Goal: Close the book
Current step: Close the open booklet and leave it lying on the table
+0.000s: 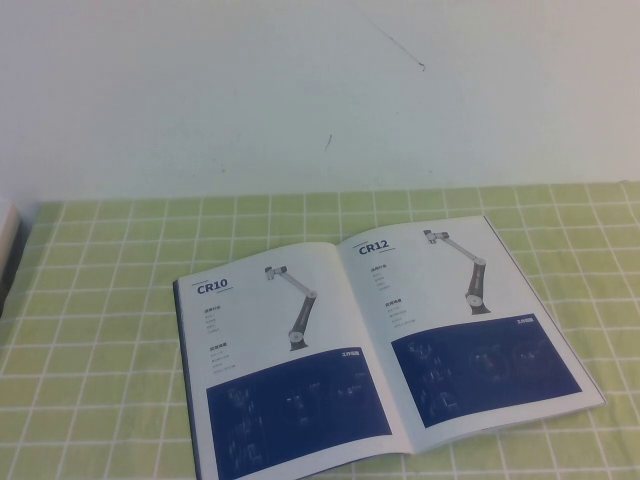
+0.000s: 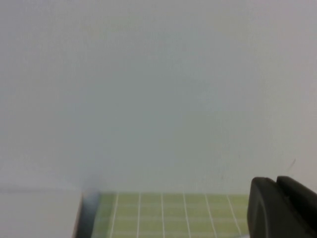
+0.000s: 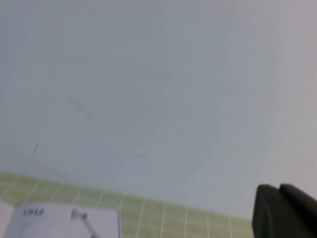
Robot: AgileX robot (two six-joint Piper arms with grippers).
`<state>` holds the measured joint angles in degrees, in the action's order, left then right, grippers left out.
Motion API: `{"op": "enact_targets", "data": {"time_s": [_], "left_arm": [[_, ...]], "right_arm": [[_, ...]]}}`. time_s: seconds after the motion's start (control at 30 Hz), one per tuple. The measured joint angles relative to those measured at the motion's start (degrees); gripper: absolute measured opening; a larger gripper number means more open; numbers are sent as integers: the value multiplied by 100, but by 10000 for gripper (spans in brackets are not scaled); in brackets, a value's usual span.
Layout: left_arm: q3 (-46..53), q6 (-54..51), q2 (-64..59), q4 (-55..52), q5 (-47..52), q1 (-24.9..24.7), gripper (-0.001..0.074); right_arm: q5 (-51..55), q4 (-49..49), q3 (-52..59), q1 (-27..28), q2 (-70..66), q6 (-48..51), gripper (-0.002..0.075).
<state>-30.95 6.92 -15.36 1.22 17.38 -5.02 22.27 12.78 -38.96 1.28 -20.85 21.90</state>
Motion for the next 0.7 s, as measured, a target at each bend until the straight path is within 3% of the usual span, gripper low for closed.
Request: {"op": "enact_targets", "data": {"time_s": [0.13, 0.23, 0.47, 0.7], "left_arm": [[-301, -59, -899, 337, 604, 0, -3], [-391, -649, -1606, 1198, 1105, 0, -4], [-571, -2777, -3329, 3279, 1956, 0, -3], [-930, -3487, -4731, 3684, 2451, 0, -3]], "right_arm": [[1267, 17, -961, 0, -1309, 229, -3], [1853, 387, -1446, 0, -2210, 762, -3], [1775, 2583, -1708, -26, -3863, 2714, -3], [1102, 2881, -1708, -1071, -5251, 3085, -3]]}}
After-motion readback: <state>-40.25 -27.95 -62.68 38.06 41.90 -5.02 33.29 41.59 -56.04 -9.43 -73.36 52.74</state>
